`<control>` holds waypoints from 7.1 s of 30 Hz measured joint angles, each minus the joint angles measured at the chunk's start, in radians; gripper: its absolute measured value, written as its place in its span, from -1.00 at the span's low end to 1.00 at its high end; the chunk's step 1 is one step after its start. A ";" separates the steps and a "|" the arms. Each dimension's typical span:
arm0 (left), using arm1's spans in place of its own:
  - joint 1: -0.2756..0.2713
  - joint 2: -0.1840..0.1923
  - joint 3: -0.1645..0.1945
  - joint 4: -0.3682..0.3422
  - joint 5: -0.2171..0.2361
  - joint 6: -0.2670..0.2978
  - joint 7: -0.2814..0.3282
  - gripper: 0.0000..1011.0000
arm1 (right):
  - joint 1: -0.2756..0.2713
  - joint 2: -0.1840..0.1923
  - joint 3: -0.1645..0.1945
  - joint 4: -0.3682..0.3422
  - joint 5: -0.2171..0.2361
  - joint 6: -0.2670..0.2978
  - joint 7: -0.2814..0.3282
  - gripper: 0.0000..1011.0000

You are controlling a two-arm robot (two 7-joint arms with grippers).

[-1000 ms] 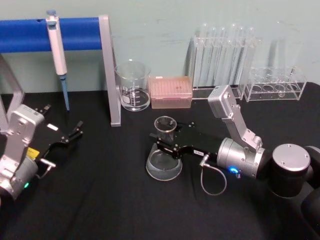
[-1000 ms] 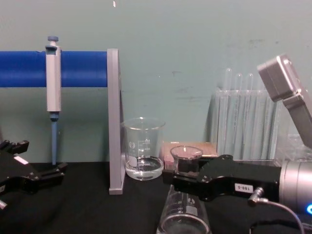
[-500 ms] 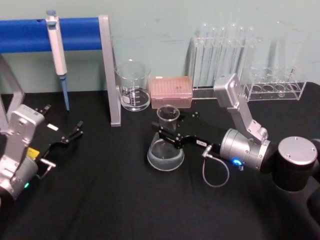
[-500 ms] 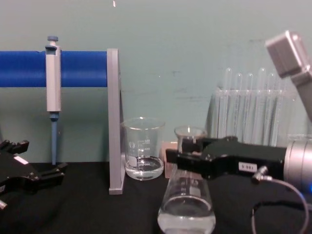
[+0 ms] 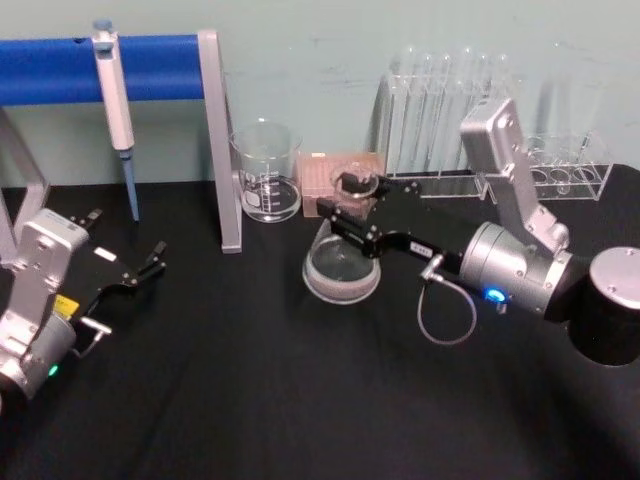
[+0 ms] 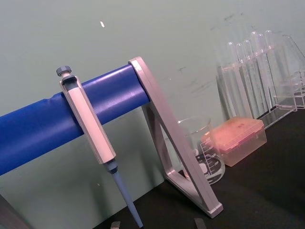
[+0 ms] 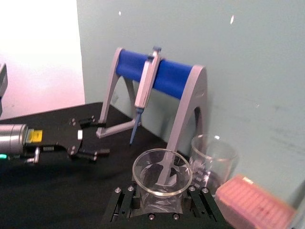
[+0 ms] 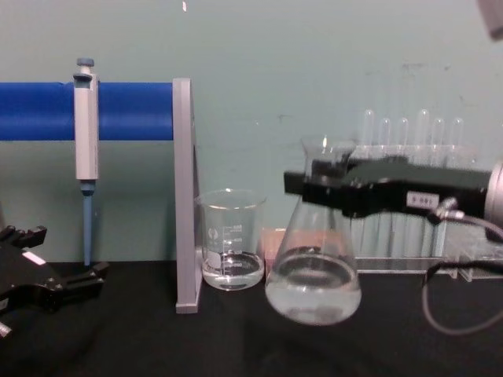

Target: Grasp the erlenmeyer flask with one hand, shake it three times, then place it back.

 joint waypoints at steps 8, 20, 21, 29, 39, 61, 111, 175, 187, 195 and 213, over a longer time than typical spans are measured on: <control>0.000 0.000 0.000 0.000 0.000 0.000 0.000 0.98 | -0.021 0.020 0.029 -0.077 0.013 0.017 -0.033 -0.10; 0.000 0.000 0.000 0.000 0.000 0.000 0.000 0.98 | -0.037 0.035 0.045 -0.123 0.018 0.019 -0.051 -0.10; 0.000 0.000 0.000 0.000 0.000 0.000 0.000 0.98 | -0.037 0.035 0.045 -0.123 0.018 0.019 -0.051 -0.10; 0.000 0.000 0.000 0.000 0.000 0.000 0.000 0.98 | -0.039 0.035 0.049 -0.125 0.022 0.018 -0.053 -0.10; 0.000 0.000 0.000 0.000 0.000 0.000 0.000 0.98 | -0.034 0.032 0.048 -0.113 0.025 0.017 -0.052 -0.10; 0.000 0.000 0.000 0.000 0.000 0.000 0.000 0.98 | -0.028 0.029 0.041 -0.105 0.028 0.025 -0.053 -0.10; 0.000 0.000 0.000 0.000 0.000 0.000 0.000 0.98 | -0.028 0.086 -0.098 -0.174 0.106 0.007 0.112 -0.10; 0.000 0.000 0.000 0.000 0.000 0.000 0.000 0.98 | -0.053 0.027 0.112 -0.048 -0.016 -0.006 -0.128 -0.10; 0.000 0.000 0.000 0.000 0.000 0.000 0.000 0.98 | -0.060 0.016 0.111 -0.066 -0.021 0.001 -0.095 -0.10; 0.000 0.000 0.000 0.000 0.000 0.000 0.000 0.98 | -0.060 0.013 0.084 -0.085 -0.016 0.006 -0.059 -0.10; 0.000 0.000 0.000 0.000 0.000 0.000 0.000 0.98 | -0.039 0.019 -0.021 -0.121 0.028 0.009 0.044 -0.10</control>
